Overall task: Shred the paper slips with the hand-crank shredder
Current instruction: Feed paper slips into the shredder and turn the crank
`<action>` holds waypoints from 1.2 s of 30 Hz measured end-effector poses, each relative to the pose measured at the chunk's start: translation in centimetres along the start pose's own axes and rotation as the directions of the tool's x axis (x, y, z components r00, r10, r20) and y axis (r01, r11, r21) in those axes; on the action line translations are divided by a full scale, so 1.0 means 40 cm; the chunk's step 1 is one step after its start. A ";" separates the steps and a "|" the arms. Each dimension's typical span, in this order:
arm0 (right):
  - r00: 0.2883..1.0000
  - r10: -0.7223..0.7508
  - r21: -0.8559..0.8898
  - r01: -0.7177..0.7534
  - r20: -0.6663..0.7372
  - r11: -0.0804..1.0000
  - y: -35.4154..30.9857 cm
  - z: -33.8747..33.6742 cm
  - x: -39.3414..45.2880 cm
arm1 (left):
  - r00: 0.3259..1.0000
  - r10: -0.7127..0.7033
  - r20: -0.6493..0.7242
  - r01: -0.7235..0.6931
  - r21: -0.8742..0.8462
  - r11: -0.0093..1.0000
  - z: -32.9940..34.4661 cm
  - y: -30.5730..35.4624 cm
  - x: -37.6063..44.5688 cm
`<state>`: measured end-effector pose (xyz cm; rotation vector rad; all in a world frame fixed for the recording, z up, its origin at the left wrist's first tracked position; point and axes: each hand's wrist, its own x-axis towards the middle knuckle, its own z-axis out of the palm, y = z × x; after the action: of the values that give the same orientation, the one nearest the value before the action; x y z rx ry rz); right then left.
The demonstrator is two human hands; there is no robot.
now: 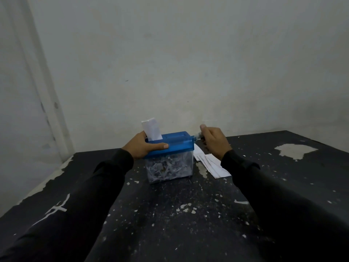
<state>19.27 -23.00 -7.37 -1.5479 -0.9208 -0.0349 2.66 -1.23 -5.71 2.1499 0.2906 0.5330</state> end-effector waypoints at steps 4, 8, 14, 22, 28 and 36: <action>0.997 -0.053 -0.020 0.051 -0.058 0.998 -0.023 0.026 0.049 | 1.000 0.011 0.003 -0.011 -0.001 1.000 -0.003 -0.003 -0.002; 0.997 0.056 -0.045 -0.058 -0.055 0.997 -0.035 0.051 0.132 | 1.000 0.013 -0.003 -0.013 -0.007 1.000 -0.002 -0.008 0.001; 0.983 0.148 -0.164 -0.164 -0.106 0.973 0.094 0.092 0.182 | 1.000 0.027 -0.014 -0.028 -0.008 1.000 -0.004 -0.030 0.006; 0.976 0.216 -0.218 -0.215 -0.020 0.952 0.148 0.066 -0.029 | 0.996 0.077 -0.044 -0.077 0.011 0.997 -0.002 -0.024 -0.005; 0.979 0.187 0.006 -0.187 -0.080 0.982 0.079 0.021 -0.089 | 0.999 0.027 -0.019 -0.027 0.004 1.000 -0.006 -0.015 -0.002; 0.995 0.096 0.283 -0.085 -0.025 0.955 -0.025 -0.001 -0.037 | 1.000 0.017 -0.004 -0.016 0.050 0.999 -0.012 -0.011 -0.001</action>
<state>17.74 -23.89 -7.30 -1.3175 -0.7864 0.1272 2.40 -0.66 -5.83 2.2014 0.2915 0.5452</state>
